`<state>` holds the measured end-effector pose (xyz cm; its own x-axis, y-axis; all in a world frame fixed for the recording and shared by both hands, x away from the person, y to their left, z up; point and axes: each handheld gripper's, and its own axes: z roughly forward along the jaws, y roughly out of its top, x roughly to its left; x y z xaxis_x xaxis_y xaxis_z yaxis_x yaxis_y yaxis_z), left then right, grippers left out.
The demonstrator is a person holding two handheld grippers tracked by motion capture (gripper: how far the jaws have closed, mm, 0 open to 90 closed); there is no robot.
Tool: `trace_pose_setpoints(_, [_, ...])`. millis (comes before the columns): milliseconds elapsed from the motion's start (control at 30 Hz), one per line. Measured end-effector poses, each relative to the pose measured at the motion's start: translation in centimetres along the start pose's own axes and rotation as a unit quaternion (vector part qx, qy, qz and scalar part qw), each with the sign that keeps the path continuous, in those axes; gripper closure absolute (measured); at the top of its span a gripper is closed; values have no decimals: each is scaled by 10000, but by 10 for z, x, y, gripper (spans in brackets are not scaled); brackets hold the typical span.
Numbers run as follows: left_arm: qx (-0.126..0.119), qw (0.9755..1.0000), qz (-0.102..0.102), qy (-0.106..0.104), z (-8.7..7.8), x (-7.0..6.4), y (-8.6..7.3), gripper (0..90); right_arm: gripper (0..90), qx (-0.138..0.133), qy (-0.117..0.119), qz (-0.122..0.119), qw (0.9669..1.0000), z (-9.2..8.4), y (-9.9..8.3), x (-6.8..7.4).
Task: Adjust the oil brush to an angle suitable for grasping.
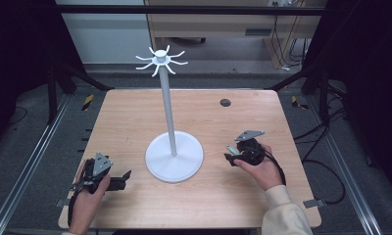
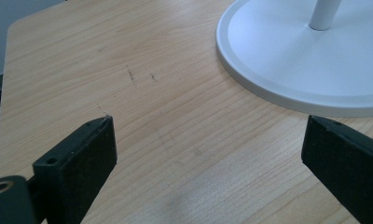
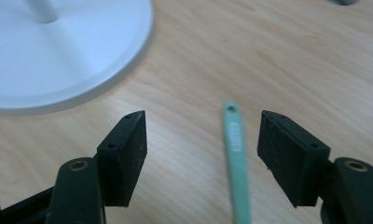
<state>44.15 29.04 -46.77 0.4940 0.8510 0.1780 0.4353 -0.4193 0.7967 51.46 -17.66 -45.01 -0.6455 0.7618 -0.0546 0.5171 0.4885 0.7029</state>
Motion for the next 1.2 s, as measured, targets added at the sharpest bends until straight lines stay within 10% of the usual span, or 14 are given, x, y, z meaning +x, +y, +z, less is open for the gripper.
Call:
trace_pose_setpoints(533, [28, 10000, 56, -40, 1, -2, 1, 29, 725, 470, 372, -421, 9973, 16, 3, 23])
trace_pose_setpoints(900, [43, 9999, 89, -55, 2, -3, 1, 29, 900, 832, 867, -759, 9898, 26, 5, 37])
trace_pose_setpoints(1200, [19, 9999, 81, -63, 2, -3, 1, 30, 900, 916, 479, -707, 9921, 30, 6, 31])
